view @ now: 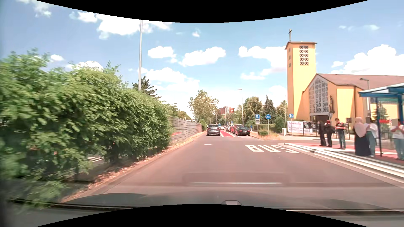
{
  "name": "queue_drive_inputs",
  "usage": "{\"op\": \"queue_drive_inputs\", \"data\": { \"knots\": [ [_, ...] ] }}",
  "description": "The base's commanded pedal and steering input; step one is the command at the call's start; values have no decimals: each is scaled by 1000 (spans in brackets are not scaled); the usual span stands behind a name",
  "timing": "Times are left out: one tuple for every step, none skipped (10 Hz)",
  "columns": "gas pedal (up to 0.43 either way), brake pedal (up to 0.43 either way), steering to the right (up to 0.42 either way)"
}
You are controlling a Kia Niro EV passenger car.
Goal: Follow the waypoints while adhering to traffic rules and regulations
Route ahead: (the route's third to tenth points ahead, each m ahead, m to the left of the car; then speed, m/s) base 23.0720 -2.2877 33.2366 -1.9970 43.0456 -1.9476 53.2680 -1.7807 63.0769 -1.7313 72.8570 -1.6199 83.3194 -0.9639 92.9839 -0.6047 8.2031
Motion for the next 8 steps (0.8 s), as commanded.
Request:
{"op": "queue_drive_inputs", "data": {
  "knots": [
    [20, 0, 6],
    [20, 0, 2],
    [20, 0, -1],
    [20, 0, -3],
    [20, 0, -3],
    [20, 0, -3],
    [20, 0, -3],
    [20, 0, -5]
  ]
}}
